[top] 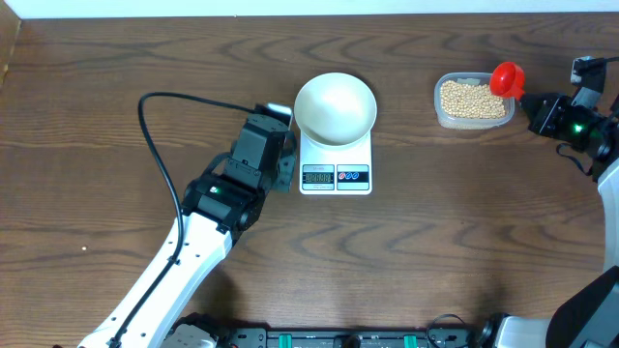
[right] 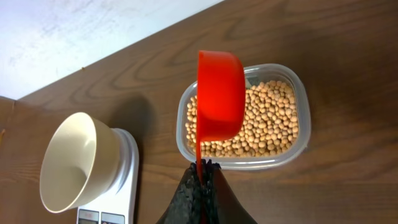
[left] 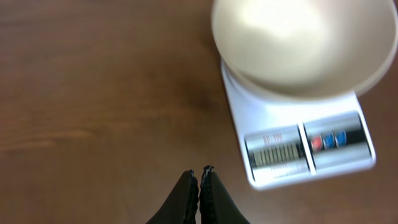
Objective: Scoop item into bowl and weigh 50g on scale
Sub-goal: 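Pull the left gripper back from the scale and hold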
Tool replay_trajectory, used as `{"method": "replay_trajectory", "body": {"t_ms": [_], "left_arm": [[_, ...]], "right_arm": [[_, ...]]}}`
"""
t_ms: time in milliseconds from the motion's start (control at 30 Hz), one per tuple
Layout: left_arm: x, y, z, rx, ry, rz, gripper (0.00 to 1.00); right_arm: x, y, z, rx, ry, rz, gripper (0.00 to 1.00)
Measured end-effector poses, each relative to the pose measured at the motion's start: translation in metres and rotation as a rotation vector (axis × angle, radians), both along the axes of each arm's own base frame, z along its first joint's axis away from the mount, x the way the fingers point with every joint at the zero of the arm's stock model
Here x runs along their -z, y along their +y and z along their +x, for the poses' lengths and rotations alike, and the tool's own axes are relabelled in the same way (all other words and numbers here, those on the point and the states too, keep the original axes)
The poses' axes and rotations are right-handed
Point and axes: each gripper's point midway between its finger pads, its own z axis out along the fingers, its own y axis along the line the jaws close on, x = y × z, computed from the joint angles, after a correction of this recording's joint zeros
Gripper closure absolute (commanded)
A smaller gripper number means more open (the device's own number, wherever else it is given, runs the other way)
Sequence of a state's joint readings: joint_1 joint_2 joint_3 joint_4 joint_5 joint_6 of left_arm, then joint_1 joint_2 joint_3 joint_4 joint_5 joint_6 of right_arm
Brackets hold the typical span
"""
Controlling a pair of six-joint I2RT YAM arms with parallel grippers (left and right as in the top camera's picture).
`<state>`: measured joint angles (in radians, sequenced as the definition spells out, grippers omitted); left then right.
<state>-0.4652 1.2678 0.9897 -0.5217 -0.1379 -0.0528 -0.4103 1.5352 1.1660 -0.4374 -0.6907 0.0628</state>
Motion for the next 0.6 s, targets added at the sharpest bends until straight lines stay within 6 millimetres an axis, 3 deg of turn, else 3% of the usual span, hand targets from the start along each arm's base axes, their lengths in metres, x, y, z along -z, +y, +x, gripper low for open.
{"method": "replay_trajectory", "body": {"t_ms": [133,400,500,567,600], "left_arm": [[0.011,-0.006,-0.015,0.044,0.081,-0.023,0.93],[0.016,-0.020,-0.022,0.100,0.128,-0.081,0.91],[0.021,-0.021,-0.023,0.101,0.146,-0.081,0.83],[0.023,-0.022,-0.023,0.106,0.155,-0.082,0.66],[0.024,-0.023,-0.024,0.105,0.158,-0.086,0.52]], "right_arm": [[0.001,-0.001,0.000,0.005,0.002,-0.005,0.99],[0.002,-0.001,-0.001,0.006,0.009,-0.004,0.99],[0.002,-0.001,-0.001,0.004,0.008,-0.011,0.99],[0.003,-0.002,-0.001,0.006,0.010,-0.017,0.99],[0.003,-0.002,-0.001,0.007,0.012,-0.020,0.99]]}}
